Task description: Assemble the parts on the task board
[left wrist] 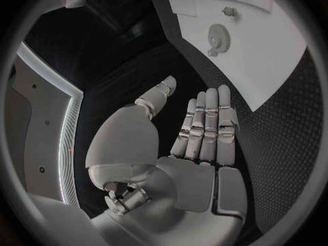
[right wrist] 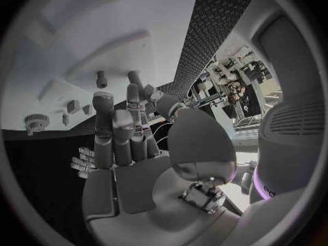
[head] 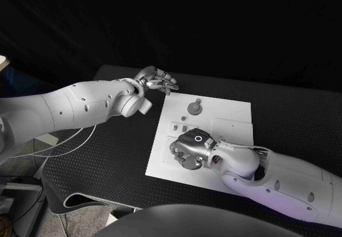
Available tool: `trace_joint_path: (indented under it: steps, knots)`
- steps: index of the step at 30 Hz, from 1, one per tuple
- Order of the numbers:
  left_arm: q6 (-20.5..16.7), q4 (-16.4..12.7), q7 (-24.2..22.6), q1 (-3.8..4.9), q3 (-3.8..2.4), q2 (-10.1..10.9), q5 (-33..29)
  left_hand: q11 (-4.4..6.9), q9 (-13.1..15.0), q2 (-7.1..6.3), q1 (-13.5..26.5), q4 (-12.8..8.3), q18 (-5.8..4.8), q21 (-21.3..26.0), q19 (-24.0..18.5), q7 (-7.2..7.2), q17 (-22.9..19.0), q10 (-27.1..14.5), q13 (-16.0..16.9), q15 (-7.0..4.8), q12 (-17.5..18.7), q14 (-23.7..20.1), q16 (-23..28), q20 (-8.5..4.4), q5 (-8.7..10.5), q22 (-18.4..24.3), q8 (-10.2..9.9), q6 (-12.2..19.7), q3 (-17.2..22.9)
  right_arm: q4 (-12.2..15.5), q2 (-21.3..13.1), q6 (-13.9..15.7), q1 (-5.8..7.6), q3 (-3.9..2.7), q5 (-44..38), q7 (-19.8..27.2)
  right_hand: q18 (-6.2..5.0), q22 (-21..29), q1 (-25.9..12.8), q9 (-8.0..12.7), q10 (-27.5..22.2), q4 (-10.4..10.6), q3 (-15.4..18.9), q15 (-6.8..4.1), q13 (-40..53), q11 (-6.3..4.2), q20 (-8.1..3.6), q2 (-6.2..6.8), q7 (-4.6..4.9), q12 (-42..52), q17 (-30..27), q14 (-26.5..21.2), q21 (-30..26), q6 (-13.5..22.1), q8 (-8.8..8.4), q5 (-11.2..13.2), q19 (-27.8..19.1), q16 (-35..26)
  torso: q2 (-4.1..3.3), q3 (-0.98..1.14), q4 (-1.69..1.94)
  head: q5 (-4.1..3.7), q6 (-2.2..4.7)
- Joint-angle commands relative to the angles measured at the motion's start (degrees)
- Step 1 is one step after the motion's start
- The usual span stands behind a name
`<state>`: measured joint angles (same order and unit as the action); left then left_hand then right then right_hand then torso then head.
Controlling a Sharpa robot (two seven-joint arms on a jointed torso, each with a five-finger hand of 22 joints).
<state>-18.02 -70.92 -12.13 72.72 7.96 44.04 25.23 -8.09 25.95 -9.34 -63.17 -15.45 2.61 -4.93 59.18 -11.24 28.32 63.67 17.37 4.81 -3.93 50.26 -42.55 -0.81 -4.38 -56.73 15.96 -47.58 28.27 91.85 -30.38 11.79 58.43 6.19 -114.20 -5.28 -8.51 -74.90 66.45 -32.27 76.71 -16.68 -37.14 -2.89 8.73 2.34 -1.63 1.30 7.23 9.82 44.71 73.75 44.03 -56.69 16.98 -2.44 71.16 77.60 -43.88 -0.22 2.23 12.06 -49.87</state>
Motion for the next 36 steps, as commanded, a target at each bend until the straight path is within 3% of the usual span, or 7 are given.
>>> trace_joint_path:
  steps: [1, 24, 36]
  knots:
    - [0.51, -0.12, -0.51, 0.07, -0.05, -0.07, -0.08, -0.02, 0.04, 0.37, -0.19, -0.10, 1.06, 0.22, 0.28, -0.06, 0.10, -0.33, -0.03, 0.15, -0.03, 0.16, 0.23, 0.08, 0.21, 0.08, 0.13, 0.51, -0.25, -0.15, 0.16, -1.47, -0.13, 0.12, -0.10, 0.00, -6.49, -1.17, 0.37, -0.06, -0.35, 0.04, -0.44, -1.06, -0.03, 0.09, -0.37, 0.05, -0.02, -0.28, 0.07, -0.62, 0.25, -0.53, 0.20, -0.30, -0.16, 0.28, -0.02, 0.02, -0.01, 0.00, -0.03]
    - [0.56, -0.19, -0.48, 0.07, -0.05, 0.02, -0.07, -0.03, 0.04, 0.38, -0.23, -0.14, 1.05, 0.27, 0.28, -0.06, 0.21, -0.35, -0.03, 0.16, -0.02, 0.16, 0.32, 0.09, 0.21, 0.09, 0.14, 0.53, -0.28, -1.14, 1.61, -1.28, -0.40, 0.32, -0.10, 0.09, -6.49, -1.16, 0.39, -0.05, -0.34, 0.01, -0.49, -1.06, 0.02, 0.09, -0.41, -0.01, -0.01, -0.37, 0.08, -0.64, 0.26, -0.50, 0.19, -0.30, -0.22, 0.24, 0.03, -0.03, 0.06, -0.05, 0.10]
    - [0.56, -0.21, -0.45, 0.07, -0.05, 0.08, -0.07, -0.03, 0.04, 0.39, -0.25, -0.16, 1.04, 0.29, 0.28, -0.06, 0.26, -0.36, -0.03, 0.16, -0.02, 0.17, 0.37, 0.10, 0.21, 0.10, 0.15, 0.53, -0.29, -1.70, 1.16, -3.15, -0.39, 0.35, -0.04, -0.10, -6.49, -1.16, 0.34, -0.04, -0.37, 0.03, -0.48, -1.05, 0.04, 0.10, -0.41, 0.01, 0.00, -0.43, 0.09, -0.65, 0.27, -0.46, 0.17, -0.29, -0.26, 0.22, 0.01, 0.00, -0.02, -0.01, 0.07]
